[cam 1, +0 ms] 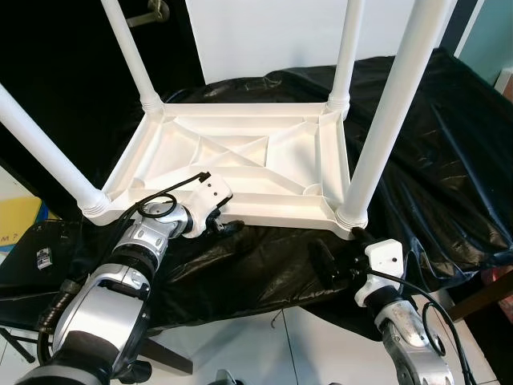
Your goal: Building children table
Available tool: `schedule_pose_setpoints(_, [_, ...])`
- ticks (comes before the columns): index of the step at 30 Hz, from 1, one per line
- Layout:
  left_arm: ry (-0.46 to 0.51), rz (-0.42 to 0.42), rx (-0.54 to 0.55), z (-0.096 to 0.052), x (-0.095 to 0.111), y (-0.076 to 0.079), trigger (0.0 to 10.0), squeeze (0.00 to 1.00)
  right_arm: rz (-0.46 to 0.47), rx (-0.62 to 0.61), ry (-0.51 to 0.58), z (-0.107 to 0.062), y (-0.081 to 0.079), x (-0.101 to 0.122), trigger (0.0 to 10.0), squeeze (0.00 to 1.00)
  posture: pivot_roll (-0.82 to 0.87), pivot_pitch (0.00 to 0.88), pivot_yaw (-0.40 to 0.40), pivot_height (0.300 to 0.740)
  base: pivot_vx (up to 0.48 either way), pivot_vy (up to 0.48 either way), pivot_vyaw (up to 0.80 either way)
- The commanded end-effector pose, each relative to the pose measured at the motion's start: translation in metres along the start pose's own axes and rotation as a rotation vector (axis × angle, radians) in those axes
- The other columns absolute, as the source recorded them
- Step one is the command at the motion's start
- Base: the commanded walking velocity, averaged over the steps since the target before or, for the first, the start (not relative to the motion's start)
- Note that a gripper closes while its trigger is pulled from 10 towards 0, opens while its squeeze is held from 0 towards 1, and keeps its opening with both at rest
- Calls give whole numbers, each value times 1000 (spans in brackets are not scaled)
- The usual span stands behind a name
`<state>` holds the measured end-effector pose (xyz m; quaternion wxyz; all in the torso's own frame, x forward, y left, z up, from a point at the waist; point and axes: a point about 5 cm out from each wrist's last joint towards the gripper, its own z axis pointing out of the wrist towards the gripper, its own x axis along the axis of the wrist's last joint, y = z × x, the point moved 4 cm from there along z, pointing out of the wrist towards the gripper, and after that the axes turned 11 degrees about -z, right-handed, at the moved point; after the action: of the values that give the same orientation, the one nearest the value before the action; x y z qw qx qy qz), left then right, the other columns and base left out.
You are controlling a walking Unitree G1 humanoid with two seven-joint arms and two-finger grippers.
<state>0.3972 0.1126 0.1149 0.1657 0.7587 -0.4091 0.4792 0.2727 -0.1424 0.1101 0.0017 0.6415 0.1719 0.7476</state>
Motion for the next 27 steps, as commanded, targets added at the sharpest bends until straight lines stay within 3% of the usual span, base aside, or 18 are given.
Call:
schedule_pose_setpoints(1, [-63,-5,-31,-5,-11,-2,10000,0,12,10,-63,-7,-6,-13,10000,0,-70,174,109,740,0,0,0])
schedule_pose_setpoints(3, [-70,-2,-33,-5,-11,-3,10000,0,12,8,-65,-8,-6,-13,10000,0,-70,174,109,740,0,0,0])
schedule_pose_setpoints(4, [-77,-1,-51,-6,-10,-3,0,0,11,-1,-71,-10,-5,-14,10000,0,-74,188,118,740,0,0,0])
schedule_pose_setpoints(14, [-63,7,-141,-3,-2,7,0,0,4,-24,-84,-13,-1,-15,10000,0,-79,198,128,740,0,0,0])
schedule_pose_setpoints(17, [-19,27,-231,8,7,29,0,0,4,-33,-84,-12,0,-14,10000,0,-80,197,133,740,0,0,0])
schedule_pose_setpoints(19, [-19,27,-231,8,7,29,0,0,4,-33,-84,-12,0,-14,10000,0,-80,197,133,740,0,0,0])
schedule_pose_setpoints(20, [29,34,-295,19,14,54,0,0,5,-40,-82,-11,1,-13,10000,0,-77,195,134,740,0,0,0])
schedule_pose_setpoints(23, [29,34,-295,19,14,54,0,0,5,-40,-82,-11,1,-13,10000,0,-77,195,134,740,0,0,0])
schedule_pose_setpoints(25, [82,50,-334,29,25,79,0,0,7,-44,-79,-9,1,-13,10000,0,-71,192,134,740,0,0,0])
schedule_pose_setpoints(26, [82,50,-334,29,25,79,0,0,7,-44,-79,-9,1,-13,10000,0,-71,192,134,740,0,0,0])
schedule_pose_setpoints(27, [116,53,-335,35,32,91,0,0,9,-45,-77,-8,1,-12,10000,0,-69,192,132,740,0,0,0])
